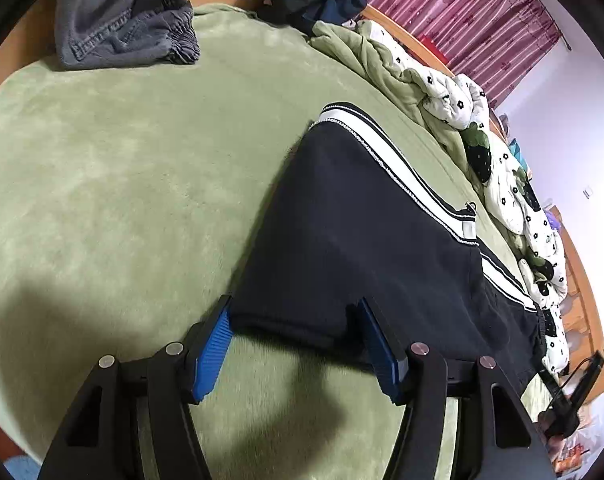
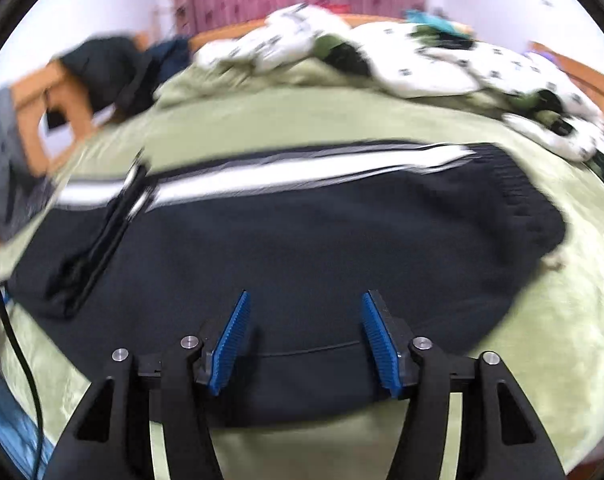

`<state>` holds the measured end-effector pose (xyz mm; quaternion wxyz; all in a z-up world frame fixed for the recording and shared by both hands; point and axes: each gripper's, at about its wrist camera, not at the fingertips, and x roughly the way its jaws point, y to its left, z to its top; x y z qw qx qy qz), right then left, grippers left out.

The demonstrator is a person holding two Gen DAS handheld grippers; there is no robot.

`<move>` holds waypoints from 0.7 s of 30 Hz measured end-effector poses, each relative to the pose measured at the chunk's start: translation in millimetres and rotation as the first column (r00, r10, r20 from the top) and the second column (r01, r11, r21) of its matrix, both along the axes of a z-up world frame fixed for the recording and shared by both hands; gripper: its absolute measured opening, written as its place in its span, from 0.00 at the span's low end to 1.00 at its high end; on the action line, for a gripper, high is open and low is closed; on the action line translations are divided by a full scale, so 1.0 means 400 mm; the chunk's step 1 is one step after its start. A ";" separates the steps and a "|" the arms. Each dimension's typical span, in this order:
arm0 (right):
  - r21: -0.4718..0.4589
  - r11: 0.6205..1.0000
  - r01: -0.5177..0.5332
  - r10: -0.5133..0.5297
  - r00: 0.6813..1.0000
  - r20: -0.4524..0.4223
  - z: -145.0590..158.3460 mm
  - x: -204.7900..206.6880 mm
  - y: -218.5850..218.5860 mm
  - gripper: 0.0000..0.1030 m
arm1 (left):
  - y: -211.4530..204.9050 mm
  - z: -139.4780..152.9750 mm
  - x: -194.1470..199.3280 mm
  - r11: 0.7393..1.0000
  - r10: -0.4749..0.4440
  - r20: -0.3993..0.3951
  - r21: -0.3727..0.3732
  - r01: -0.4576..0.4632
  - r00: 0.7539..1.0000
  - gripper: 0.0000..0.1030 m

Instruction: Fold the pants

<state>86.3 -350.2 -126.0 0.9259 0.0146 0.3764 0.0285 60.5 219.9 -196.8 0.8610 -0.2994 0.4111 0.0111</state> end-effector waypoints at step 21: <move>-0.032 0.997 -0.066 0.067 0.997 0.022 0.010 0.050 0.134 0.58 | -0.005 -0.002 0.013 0.999 0.033 0.010 0.019 -0.033 0.999 0.63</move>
